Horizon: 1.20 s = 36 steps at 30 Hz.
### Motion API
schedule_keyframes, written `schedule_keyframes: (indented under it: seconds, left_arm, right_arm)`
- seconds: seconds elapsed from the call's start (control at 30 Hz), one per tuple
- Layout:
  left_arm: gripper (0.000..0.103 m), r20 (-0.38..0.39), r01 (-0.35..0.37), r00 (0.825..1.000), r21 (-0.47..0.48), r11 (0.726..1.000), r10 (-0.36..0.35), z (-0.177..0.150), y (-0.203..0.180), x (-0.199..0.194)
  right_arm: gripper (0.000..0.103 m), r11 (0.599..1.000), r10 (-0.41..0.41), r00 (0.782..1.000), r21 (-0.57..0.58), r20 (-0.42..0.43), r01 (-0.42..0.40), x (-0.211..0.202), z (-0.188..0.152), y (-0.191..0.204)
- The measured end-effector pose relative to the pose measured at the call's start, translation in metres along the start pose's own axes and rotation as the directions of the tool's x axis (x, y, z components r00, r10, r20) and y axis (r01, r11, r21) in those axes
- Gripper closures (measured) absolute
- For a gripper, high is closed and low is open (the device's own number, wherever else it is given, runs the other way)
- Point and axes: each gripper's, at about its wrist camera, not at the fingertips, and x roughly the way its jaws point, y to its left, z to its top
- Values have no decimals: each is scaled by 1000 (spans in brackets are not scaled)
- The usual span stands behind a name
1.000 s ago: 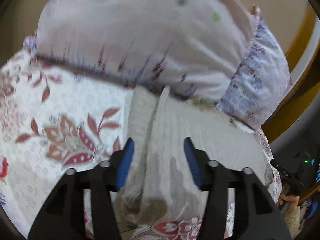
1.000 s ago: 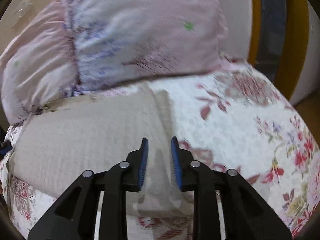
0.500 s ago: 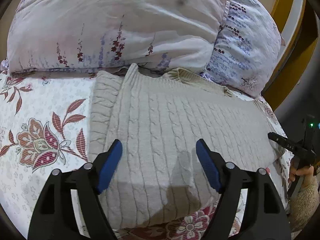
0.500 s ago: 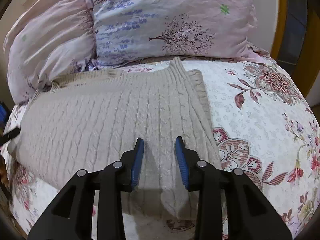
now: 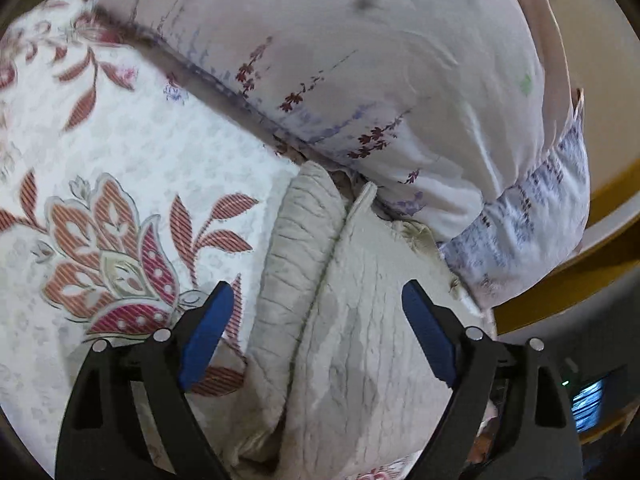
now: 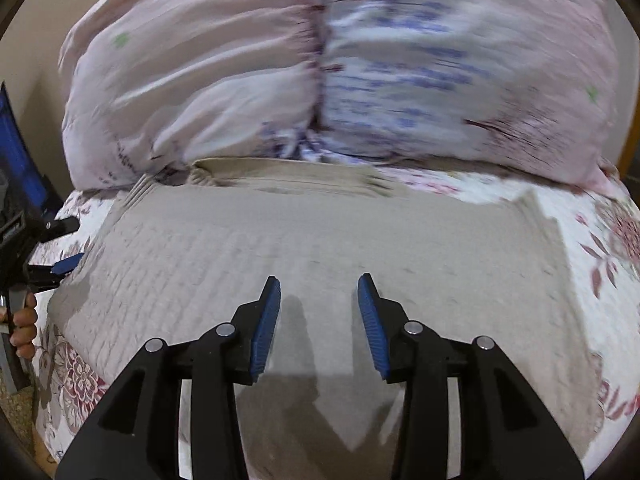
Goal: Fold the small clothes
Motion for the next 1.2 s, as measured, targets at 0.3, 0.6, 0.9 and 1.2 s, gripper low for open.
schedule_keyframes:
  seconds: [0.3,0.6,0.9,1.2]
  left_arm:
    - [39,-33,34,999,-17,999,-35,0,-7,18]
    - [82,-82,2,997,15,1000,-1,-5,-16,27]
    - [87,-33,214,977,91,973,-211,-1,-80,6]
    - [88,-84,407,913,158,900,-398,-27,-178,28]
  right_arm:
    - [58,998,-32,999,-47,0,32,11,-7,7]
    - [57,999,-20,1000,-37,2,20,12,-8,6]
    - [57,999,-23,1000,-43,0,23,13,-9,7]
    - [57,997,44,998,65,42,-47,-13,-5,-32]
